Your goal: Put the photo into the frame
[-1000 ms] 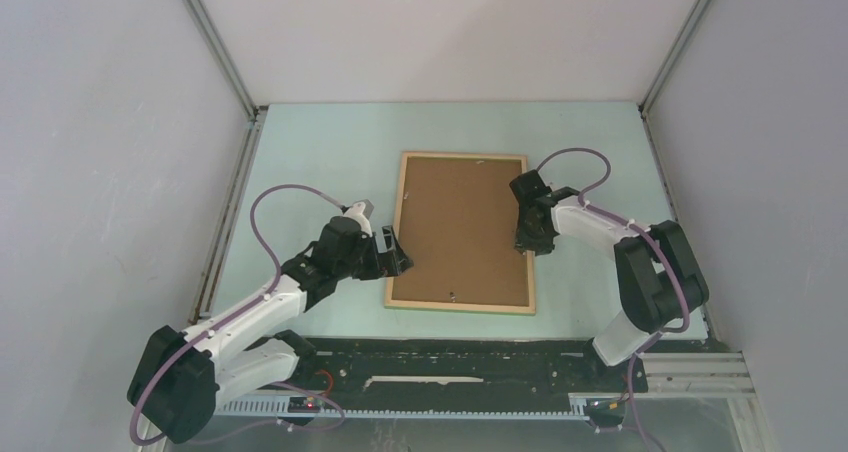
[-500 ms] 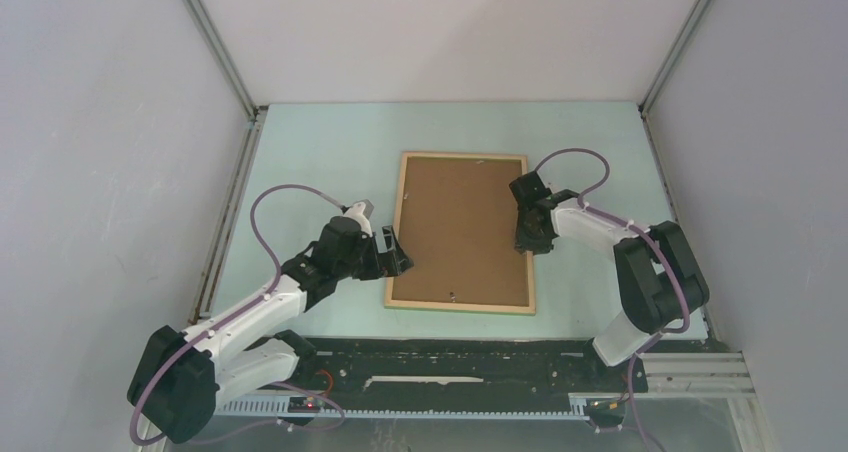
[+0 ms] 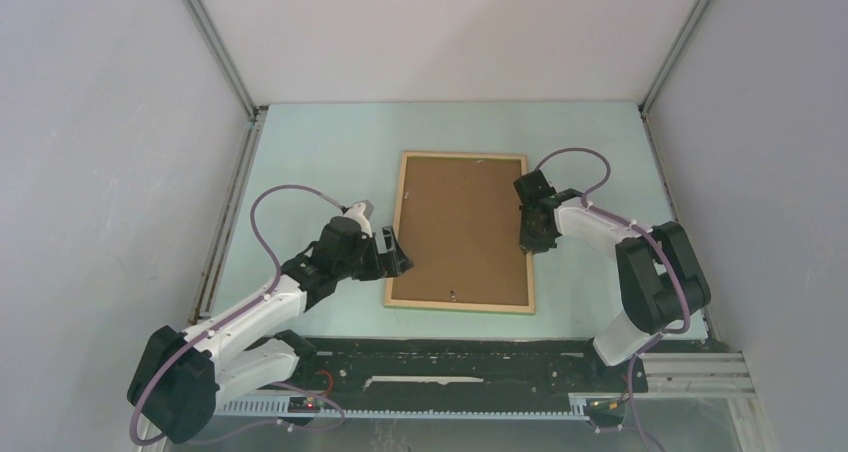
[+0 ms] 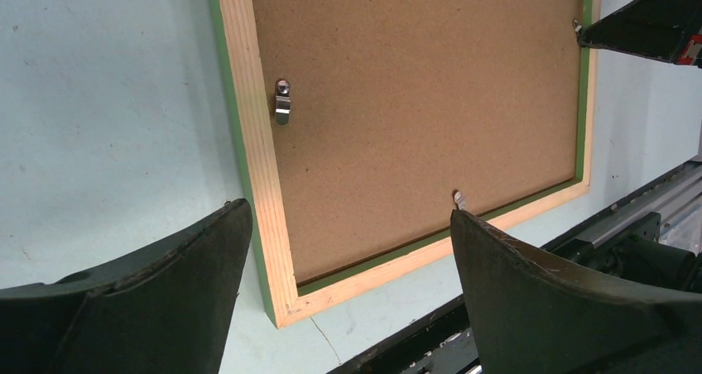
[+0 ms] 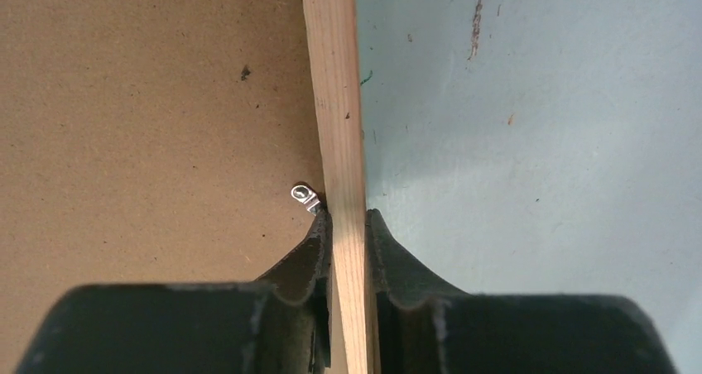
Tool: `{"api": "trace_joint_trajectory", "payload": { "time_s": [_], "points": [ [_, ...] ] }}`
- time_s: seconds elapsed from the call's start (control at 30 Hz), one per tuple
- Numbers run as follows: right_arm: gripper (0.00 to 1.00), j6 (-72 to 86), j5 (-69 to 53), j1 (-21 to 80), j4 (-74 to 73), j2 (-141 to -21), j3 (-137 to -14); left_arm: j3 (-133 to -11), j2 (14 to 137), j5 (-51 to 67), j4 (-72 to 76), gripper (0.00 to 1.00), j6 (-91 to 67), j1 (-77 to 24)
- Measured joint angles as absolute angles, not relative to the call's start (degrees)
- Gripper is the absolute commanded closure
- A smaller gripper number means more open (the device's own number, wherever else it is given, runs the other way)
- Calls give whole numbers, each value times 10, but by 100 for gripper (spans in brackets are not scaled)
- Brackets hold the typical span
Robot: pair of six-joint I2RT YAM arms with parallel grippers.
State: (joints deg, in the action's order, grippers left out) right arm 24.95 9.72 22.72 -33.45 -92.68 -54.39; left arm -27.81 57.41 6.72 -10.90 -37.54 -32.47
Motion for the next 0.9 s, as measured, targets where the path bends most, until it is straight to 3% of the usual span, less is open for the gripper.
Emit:
{"api": "trace_joint_trajectory", "payload": {
  "time_s": [0.17, 0.37, 0.53, 0.67, 0.9],
  "points": [
    [51, 256, 82, 225, -329, -914, -535, -278, 574, 65, -113, 0, -375, -325],
    [34, 258, 60, 220, -324, -878, -529, -278, 574, 57, -138, 0, -374, -325],
    [34, 247, 60, 209, -304, -877, -529, -283, 586, 55, -162, 0, -372, -325],
    [36, 234, 61, 207, -274, -902, -529, -315, 637, 46, -200, 19, -365, -325],
    [41, 224, 50, 207, -236, -936, -529, -389, 722, 30, -234, 27, -357, -334]
  ]
}}
